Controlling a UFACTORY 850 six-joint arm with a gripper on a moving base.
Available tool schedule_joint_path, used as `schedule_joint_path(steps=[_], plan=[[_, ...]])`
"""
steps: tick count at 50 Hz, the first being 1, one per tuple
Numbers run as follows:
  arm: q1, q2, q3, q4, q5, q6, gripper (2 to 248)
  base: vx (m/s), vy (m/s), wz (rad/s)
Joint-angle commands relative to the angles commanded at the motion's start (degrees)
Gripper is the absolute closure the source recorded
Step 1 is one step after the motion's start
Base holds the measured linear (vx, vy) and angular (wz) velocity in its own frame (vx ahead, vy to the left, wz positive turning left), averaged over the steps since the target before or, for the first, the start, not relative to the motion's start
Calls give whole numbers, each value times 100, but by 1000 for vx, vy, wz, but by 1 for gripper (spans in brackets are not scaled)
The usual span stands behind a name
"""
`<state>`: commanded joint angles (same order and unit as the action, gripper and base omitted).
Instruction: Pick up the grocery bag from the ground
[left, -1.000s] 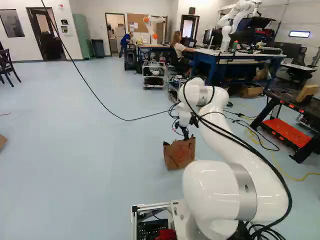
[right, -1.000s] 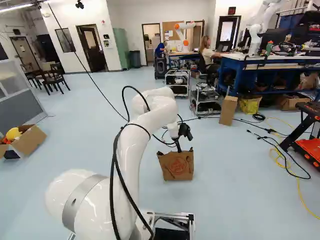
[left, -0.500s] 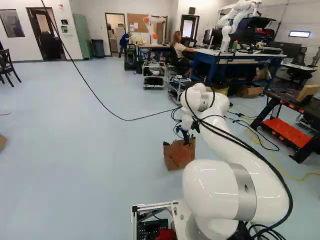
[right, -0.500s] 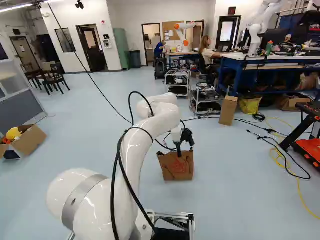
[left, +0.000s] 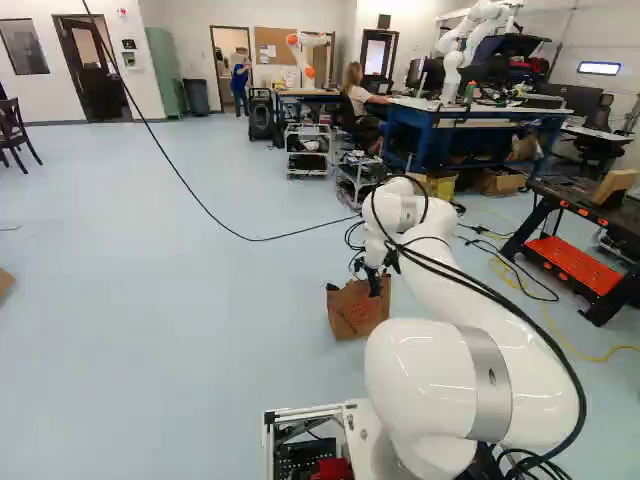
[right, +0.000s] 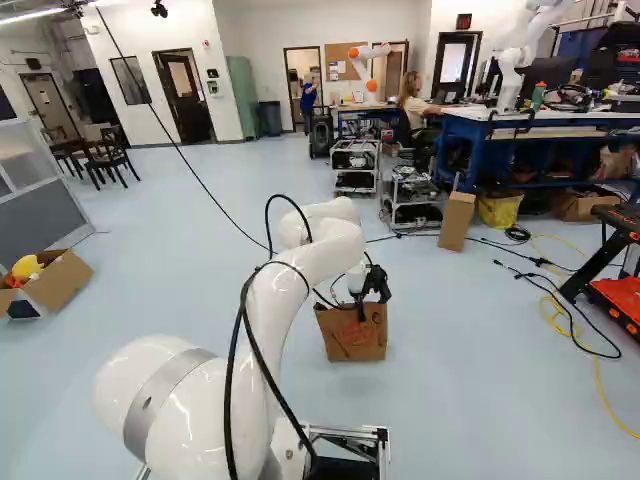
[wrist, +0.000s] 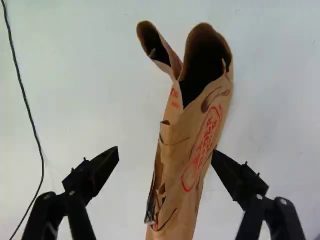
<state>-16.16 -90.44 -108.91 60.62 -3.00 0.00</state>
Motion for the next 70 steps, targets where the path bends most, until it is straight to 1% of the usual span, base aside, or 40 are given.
schedule_joint_path(steps=[27, 28, 33, 34, 38, 39, 43, 44, 49, 50, 54, 55, 62, 70], plan=[[-5, -590, -576, 0, 0, 0, 6, 0, 0, 0], [-5, -608, -595, 0, 0, 0, 41, 0, 0, 0], [-5, -657, -646, 0, 0, 0, 41, 0, 0, 0], [-5, -662, -651, 0, 0, 0, 79, 0, 0, 0], [-5, -673, -663, 0, 0, 0, 79, 0, 0, 0], [-5, -675, -664, 0, 0, 0, 118, 0, 0, 0], [-5, -679, -668, 0, 0, 0, 118, 0, 0, 0], [-5, -679, -668, 0, 0, 0, 156, 0, 0, 0], [-5, -679, -668, 0, 0, 0, 156, 0, 0, 0], [-5, -679, -668, 0, 0, 0, 193, 0, 0, 0], [-5, -665, -654, 0, 0, 0, 193, 0, 0, 0], [-5, -654, -642, 0, 0, 0, 227, 0, 0, 0], [-9, -516, -484, 0, 0, 0, 228, 0, 0, 0], [-26, -255, -119, 0, 0, 0, 228, 0, 0, 0]])
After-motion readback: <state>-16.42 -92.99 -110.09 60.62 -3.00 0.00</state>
